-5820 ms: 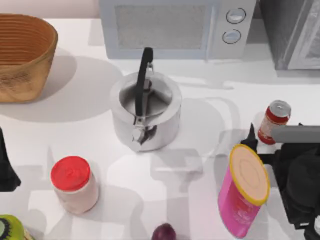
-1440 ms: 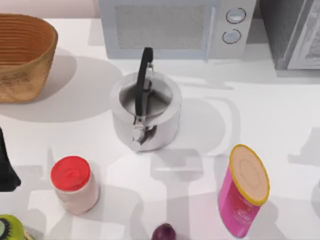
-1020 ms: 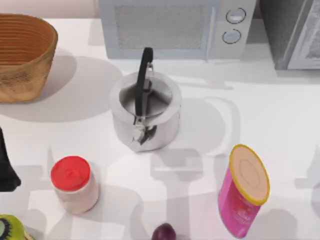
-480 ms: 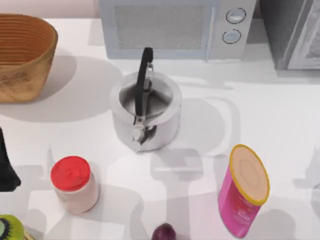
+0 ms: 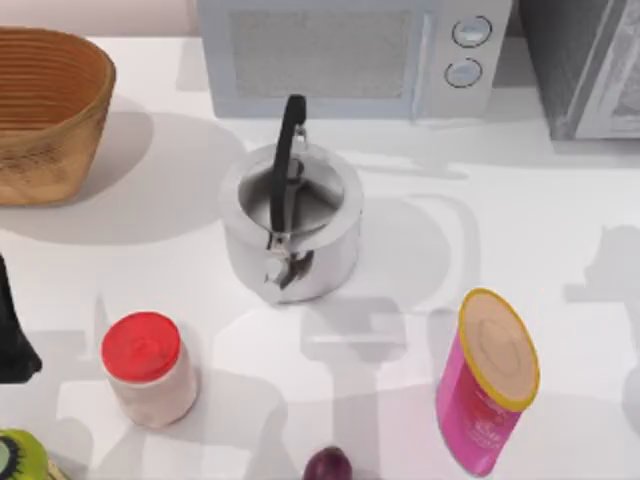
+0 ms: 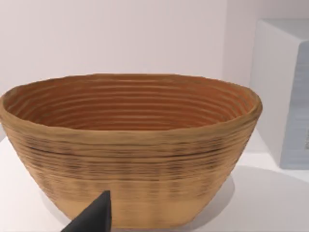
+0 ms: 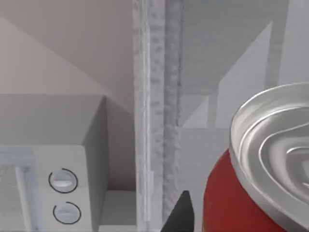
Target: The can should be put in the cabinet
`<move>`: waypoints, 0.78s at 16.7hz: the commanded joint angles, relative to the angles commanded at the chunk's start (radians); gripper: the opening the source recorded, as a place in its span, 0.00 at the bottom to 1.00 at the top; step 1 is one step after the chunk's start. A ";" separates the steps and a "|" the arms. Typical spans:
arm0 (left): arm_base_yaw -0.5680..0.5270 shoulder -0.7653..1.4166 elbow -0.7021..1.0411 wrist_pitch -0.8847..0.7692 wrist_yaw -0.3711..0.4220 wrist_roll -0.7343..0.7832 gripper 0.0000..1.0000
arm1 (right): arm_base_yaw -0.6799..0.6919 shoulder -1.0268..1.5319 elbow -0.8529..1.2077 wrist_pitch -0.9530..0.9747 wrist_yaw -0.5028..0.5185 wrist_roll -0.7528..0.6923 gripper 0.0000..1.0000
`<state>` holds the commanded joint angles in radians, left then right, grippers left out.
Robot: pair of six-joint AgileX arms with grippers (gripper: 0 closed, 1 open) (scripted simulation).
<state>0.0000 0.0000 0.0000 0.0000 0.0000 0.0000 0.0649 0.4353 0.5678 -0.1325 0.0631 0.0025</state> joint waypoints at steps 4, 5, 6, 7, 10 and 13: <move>0.000 0.000 0.000 0.000 0.000 0.000 1.00 | 0.037 0.277 0.377 -0.089 0.042 0.003 0.00; 0.000 0.000 0.000 0.000 0.000 0.000 1.00 | 0.046 0.345 0.464 -0.110 0.053 0.004 0.00; 0.000 0.000 0.000 0.000 0.000 0.000 1.00 | 0.055 0.412 0.549 -0.132 0.063 0.005 0.00; 0.000 0.000 0.000 0.000 0.000 0.000 1.00 | 0.063 0.476 0.633 -0.152 0.072 0.005 0.00; 0.000 0.000 0.000 0.000 0.000 0.000 1.00 | 0.087 0.650 0.862 -0.208 0.098 0.008 0.00; 0.000 0.000 0.000 0.000 0.000 0.000 1.00 | 0.105 0.785 1.041 -0.252 0.118 0.012 0.00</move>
<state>0.0000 0.0000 0.0000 0.0000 0.0000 0.0000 0.1704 1.2204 1.6089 -0.3845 0.1807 0.0142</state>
